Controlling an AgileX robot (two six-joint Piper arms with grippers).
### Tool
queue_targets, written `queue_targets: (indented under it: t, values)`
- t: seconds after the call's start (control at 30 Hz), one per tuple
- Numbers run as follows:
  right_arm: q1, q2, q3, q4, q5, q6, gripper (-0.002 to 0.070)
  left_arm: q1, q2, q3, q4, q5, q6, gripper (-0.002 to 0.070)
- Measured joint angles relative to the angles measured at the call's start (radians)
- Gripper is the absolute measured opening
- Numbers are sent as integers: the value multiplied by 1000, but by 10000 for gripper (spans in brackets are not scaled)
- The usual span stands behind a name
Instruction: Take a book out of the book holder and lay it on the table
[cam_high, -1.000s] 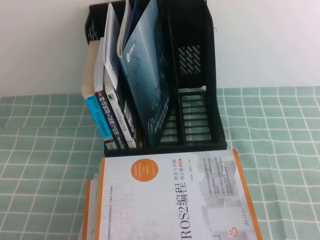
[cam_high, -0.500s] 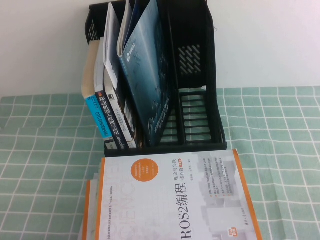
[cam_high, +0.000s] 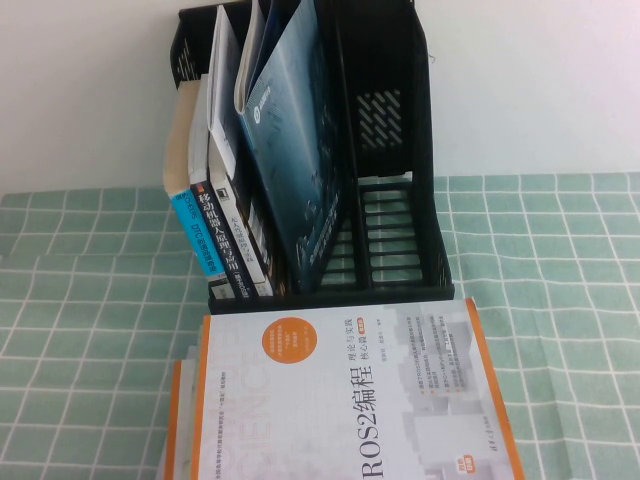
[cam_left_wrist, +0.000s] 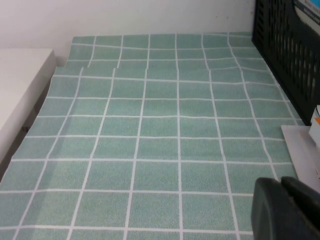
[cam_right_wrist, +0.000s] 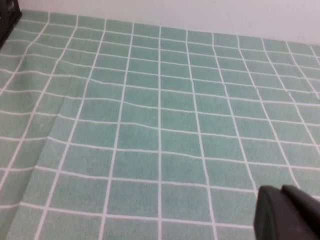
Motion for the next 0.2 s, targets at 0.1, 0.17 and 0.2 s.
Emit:
queue_targets:
  t: [0.1,0.17,0.2]
  values:
    - [15,0,0,0,0,0,-1,0,0,0,0,0,0,-3]
    - [41,0,0,0,0,0,-1,0,0,0,0,0,0,-3]
    - [52,0,0,0,0,0,-1,0,0,0,0,0,0,-3]
